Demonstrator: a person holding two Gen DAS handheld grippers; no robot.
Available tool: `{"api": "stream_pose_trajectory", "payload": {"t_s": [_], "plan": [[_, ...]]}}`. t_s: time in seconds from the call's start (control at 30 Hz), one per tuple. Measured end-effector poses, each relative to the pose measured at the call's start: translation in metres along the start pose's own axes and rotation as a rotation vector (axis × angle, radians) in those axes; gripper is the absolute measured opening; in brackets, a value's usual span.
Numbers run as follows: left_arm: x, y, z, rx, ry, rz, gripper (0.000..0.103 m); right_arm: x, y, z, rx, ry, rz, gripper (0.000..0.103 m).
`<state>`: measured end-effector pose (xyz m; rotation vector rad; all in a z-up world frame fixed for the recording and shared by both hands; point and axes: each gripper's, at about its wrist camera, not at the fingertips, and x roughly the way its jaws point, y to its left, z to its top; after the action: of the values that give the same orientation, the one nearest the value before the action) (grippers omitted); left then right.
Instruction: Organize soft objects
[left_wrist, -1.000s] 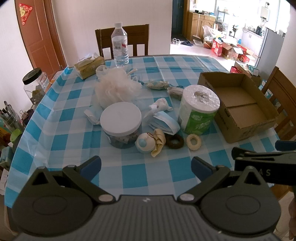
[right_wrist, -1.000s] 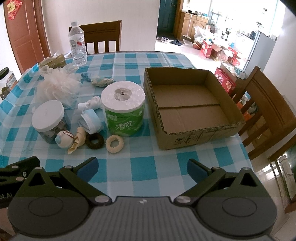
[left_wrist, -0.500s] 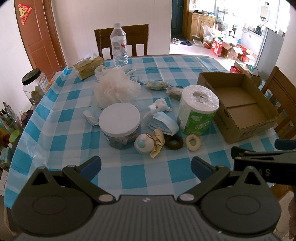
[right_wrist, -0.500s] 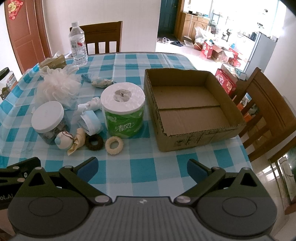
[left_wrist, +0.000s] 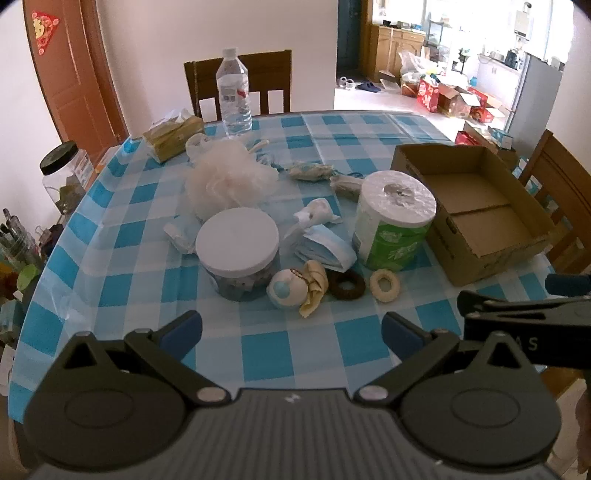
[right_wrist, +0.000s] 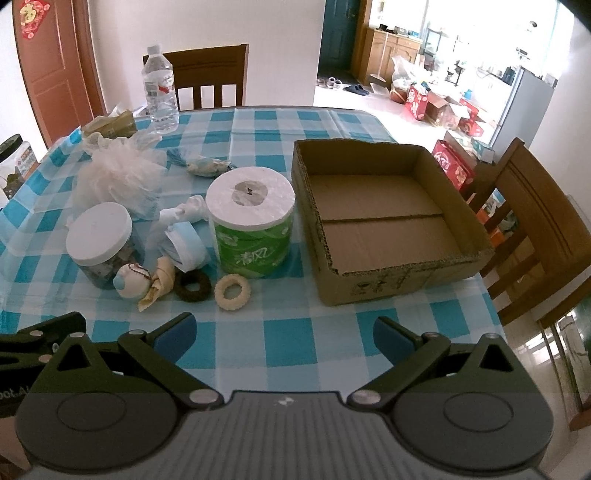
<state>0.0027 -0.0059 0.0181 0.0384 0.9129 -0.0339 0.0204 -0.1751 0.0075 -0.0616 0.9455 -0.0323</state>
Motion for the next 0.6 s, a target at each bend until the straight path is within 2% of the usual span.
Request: {"api": "stream_pose_trajectory", "payload": {"t_s": [0.4, 0.6], "plan": [[0.007, 0.003, -0.002, 0.026, -0.017, -0.013, 0.102, 0.002, 0.006, -0.002, -0.016, -0.009, 0.010, 0.103], [0.013, 0.008, -0.006, 0.055, -0.043, -0.025, 0.102, 0.010, 0.009, -0.004, -0.032, -0.014, 0.048, 0.103]]}}
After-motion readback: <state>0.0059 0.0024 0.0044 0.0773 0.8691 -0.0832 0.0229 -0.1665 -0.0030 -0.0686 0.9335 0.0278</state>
